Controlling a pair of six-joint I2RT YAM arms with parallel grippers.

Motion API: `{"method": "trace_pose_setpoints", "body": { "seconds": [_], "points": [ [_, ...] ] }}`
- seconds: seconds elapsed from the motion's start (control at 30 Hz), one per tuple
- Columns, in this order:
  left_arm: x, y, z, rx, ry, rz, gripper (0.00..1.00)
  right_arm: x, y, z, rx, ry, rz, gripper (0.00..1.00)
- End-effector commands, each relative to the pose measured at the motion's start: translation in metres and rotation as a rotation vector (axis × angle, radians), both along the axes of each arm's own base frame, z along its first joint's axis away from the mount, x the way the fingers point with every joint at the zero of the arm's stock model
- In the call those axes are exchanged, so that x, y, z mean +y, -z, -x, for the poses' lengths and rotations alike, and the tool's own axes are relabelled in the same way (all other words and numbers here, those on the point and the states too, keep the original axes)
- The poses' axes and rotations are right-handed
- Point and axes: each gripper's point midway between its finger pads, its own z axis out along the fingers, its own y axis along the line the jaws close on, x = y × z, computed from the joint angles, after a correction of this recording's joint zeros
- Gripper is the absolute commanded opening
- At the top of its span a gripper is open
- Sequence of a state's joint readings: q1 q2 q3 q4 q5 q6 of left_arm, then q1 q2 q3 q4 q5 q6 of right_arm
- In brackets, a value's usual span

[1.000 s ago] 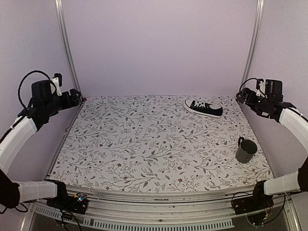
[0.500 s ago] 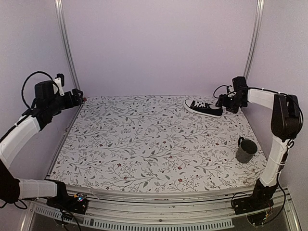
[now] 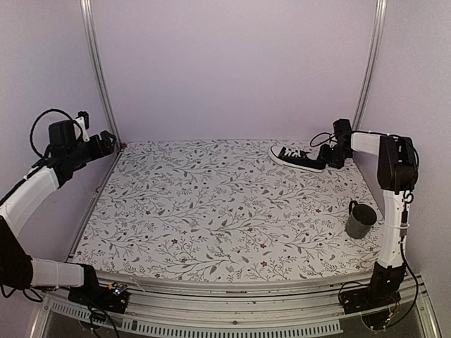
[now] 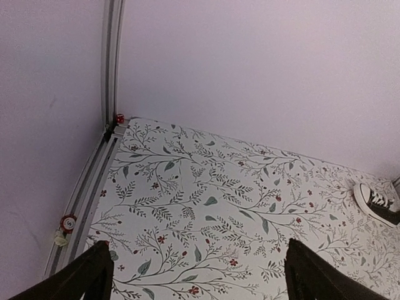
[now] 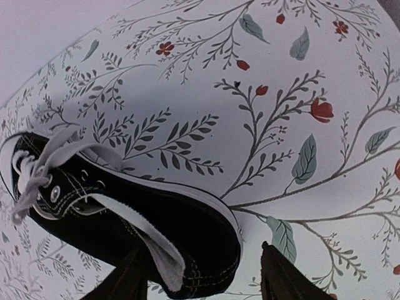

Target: Tie the shoes

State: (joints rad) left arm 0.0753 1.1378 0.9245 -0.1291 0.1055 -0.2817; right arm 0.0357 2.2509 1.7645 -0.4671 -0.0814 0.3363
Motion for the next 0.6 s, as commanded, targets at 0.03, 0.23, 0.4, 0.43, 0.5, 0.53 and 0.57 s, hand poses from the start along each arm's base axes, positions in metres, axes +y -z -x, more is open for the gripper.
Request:
{"method": "trace_pose_setpoints", "body": {
  "seconds": [0.03, 0.23, 0.4, 0.43, 0.5, 0.53, 0.57],
  "points": [
    [0.002, 0.002, -0.004, -0.005, 0.006, 0.017, 0.96, 0.018, -0.002, -0.012, -0.054, -0.149, -0.057, 0.35],
    [0.002, 0.005, -0.004, 0.004, 0.014, 0.026, 0.95, 0.039, -0.02, -0.005, -0.093, -0.252, -0.035, 0.03],
    [0.0, 0.005, -0.003, 0.008, 0.021, 0.034, 0.95, 0.061, -0.059, 0.022, -0.085, -0.18, 0.028, 0.02],
    [0.0, 0.005, -0.003, 0.008, 0.021, 0.035, 0.95, 0.067, -0.069, 0.031, -0.076, -0.142, 0.035, 0.02],
    [0.001, 0.006, -0.002, 0.014, 0.012, 0.04, 0.95, 0.085, -0.085, 0.056, -0.051, -0.063, 0.047, 0.02],
    [0.003, 0.007, -0.002, 0.019, -0.003, 0.041, 0.95, 0.096, -0.093, 0.071, -0.05, -0.042, 0.06, 0.02],
    [0.006, 0.009, -0.001, 0.027, -0.018, 0.042, 0.95, 0.11, -0.097, 0.088, -0.044, -0.02, 0.05, 0.02]
  ]
}}
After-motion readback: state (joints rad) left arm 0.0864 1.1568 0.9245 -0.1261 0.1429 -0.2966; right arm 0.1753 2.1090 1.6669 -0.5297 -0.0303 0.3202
